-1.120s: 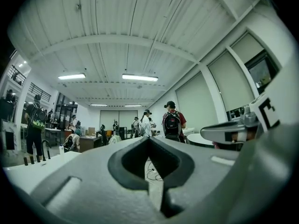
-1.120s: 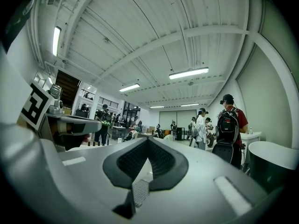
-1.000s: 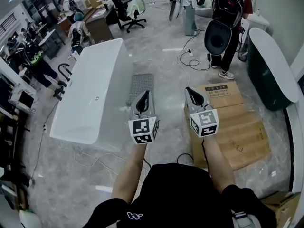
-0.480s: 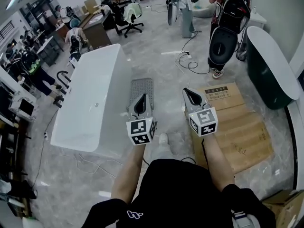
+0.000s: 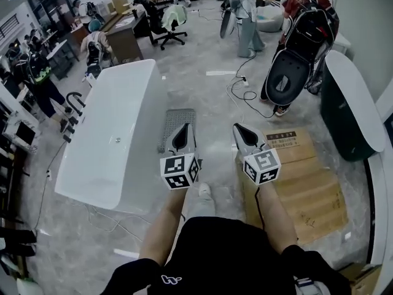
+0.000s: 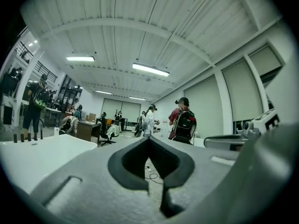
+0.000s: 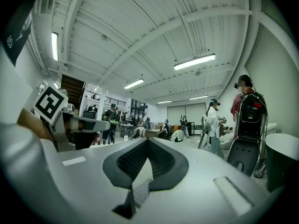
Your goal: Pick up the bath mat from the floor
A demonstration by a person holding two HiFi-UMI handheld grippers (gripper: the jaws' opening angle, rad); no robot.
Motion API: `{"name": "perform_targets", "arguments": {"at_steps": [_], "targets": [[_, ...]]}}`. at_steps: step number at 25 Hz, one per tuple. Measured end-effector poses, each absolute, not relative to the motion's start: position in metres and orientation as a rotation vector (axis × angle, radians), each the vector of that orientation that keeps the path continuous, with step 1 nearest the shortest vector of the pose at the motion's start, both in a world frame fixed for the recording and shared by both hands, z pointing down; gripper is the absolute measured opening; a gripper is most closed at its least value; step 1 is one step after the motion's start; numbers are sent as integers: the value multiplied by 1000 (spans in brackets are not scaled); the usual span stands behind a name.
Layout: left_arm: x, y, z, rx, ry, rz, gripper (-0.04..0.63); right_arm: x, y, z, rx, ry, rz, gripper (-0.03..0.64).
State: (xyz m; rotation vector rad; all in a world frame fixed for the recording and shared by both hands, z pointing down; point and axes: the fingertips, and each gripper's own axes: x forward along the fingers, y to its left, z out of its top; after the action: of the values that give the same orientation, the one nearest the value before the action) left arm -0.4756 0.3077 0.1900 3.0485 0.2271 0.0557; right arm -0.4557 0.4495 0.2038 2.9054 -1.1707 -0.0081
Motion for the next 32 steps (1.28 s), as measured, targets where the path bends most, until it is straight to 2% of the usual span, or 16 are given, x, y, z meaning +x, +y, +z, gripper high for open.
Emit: {"name": "perform_targets", "arguments": {"at_steps": [7, 22, 32], "targets": [[-396, 260, 211, 3031, 212, 163, 0, -387, 397, 206, 2864, -1255, 50, 6], [-233, 212, 221, 2905, 336, 164, 0, -223, 336, 199, 2834, -1169, 89, 6], [-175, 182, 238, 2881, 319, 199, 0, -166, 328, 213, 2875, -1108, 131, 6]]}}
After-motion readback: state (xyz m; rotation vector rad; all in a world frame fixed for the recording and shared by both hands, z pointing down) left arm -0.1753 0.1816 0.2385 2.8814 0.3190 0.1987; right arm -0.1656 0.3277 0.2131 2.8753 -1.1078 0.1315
